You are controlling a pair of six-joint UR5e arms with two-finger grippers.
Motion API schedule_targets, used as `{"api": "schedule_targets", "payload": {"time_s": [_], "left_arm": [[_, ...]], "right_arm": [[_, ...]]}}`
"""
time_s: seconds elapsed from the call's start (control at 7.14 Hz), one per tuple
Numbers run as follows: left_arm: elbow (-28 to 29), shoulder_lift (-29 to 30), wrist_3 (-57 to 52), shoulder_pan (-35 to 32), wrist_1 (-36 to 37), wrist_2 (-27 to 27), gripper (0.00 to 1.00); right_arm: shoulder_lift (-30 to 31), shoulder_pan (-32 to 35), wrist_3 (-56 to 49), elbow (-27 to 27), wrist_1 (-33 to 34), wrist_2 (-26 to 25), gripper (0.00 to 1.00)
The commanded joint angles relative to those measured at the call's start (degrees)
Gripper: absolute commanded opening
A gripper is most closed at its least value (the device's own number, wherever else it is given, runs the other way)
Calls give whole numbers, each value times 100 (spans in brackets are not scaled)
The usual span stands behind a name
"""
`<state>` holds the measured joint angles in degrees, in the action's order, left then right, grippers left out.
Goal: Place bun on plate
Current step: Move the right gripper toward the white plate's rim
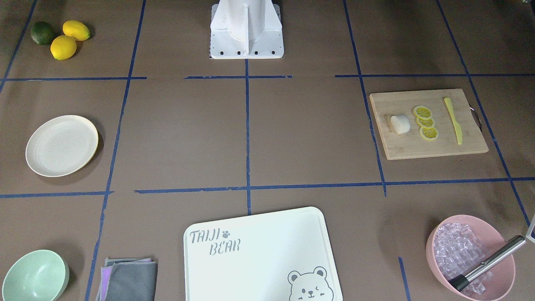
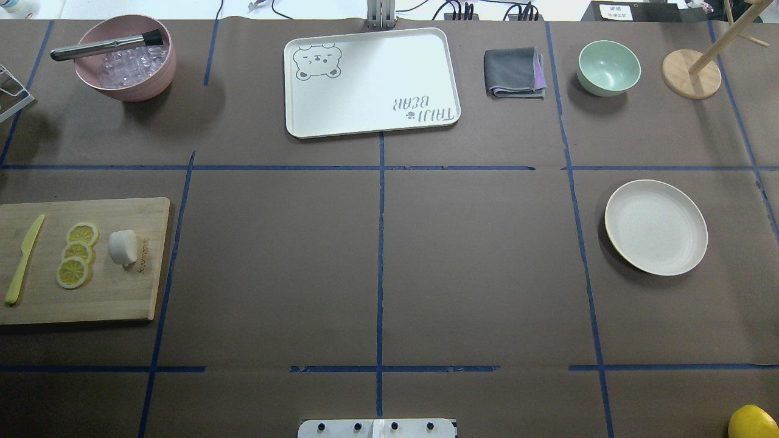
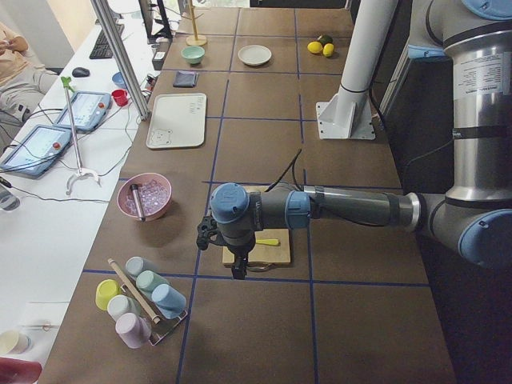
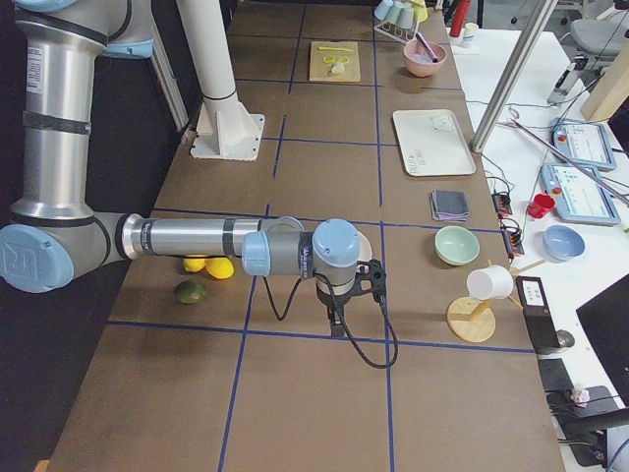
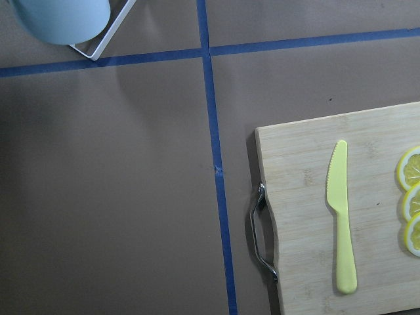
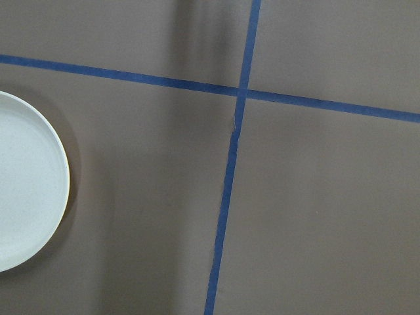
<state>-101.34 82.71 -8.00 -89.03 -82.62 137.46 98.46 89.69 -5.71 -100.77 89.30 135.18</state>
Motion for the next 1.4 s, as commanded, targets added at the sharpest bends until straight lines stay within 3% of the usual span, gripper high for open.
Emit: {"api": "schedule_targets", "payload": {"time_s": [0.0, 0.28, 0.56, 0.98, 1.26], "left_arm": [[53, 17, 0, 9, -9, -9, 100], [53, 8, 0, 9, -9, 17, 100], [27, 8, 0, 9, -9, 26, 100], [18, 8, 0, 9, -9, 26, 100], [27, 8, 0, 9, -9, 26, 100]], "right_arm": [[-2, -4, 0, -4, 0, 0, 100], [-124, -345, 479, 5, -35, 61, 99], [-178, -1125, 2160, 153, -1424, 79, 100], [-318, -2189, 4178, 1285, -4045, -113, 100], [-371, -2815, 4736, 1306, -4314, -500, 99]]}}
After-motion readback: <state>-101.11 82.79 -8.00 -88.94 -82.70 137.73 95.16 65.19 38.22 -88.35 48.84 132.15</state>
